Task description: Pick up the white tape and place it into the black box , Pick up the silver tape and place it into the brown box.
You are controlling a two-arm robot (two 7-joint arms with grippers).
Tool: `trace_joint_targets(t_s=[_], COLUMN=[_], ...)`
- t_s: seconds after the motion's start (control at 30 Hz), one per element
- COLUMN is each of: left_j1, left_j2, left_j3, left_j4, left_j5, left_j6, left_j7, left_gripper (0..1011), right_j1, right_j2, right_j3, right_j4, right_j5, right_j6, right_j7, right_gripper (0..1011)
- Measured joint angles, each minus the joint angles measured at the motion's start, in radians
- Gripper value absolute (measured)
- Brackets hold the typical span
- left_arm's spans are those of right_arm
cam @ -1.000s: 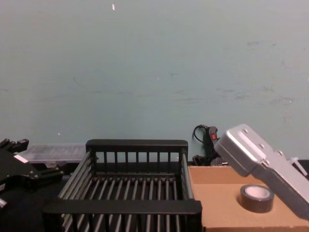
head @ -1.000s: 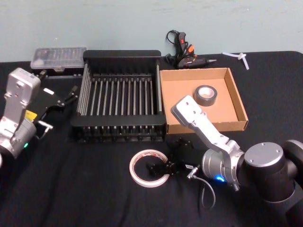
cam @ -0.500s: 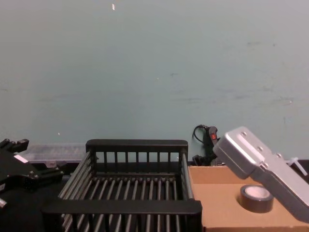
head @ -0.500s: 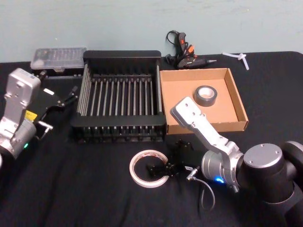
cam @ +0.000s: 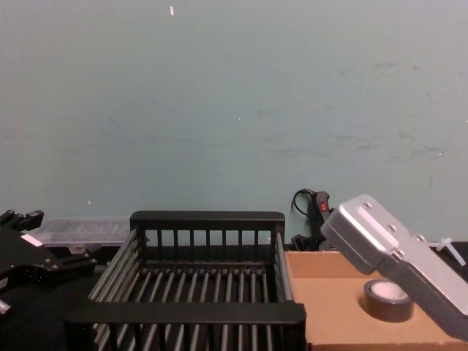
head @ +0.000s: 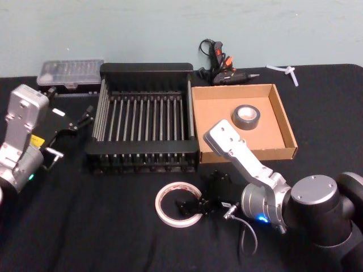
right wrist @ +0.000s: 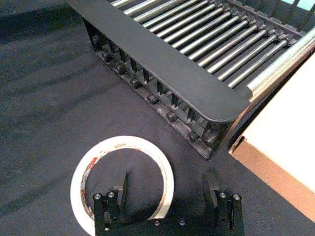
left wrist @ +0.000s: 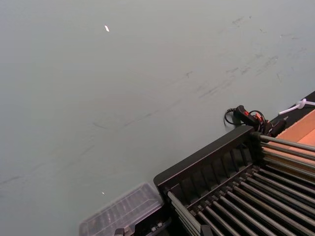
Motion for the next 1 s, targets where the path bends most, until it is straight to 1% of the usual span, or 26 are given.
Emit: trace_joint_targets(t_s=[0.3,0.4,0.63,0.73,0.93,1.0], left_j1=[0.0,0.0,0.0,0.0,0.0,0.0], left_j2=[0.0,0.0,0.0,0.0,0.0,0.0], left_j3=[0.0,0.0,0.0,0.0,0.0,0.0], left_j4=[0.0,0.0,0.0,0.0,0.0,0.0], left_j5=[0.0,0.0,0.0,0.0,0.0,0.0], left_j6=[0.0,0.0,0.0,0.0,0.0,0.0], left_j7=[0.0,0.0,0.0,0.0,0.0,0.0], left_gripper=[1002,1002,1002,1001,1002,1002], right_j1=[0.0,0.0,0.0,0.0,0.0,0.0], right_j2=[0.0,0.001,0.001,0.001,0.001,0.001], right_j3=[0.0,0.0,0.0,0.0,0.0,0.0], right_j4=[0.0,0.0,-0.001,-0.001,-0.001,-0.001], right_j5=[0.001,0.001,0.001,0.002,0.002,0.002], right_j6=[0.0,0.0,0.0,0.0,0.0,0.0], right_j7=[-0.001,-0.001,-0.001,-0.001,-0.001,-0.001], right_gripper=[1002,960,787,679,510,430])
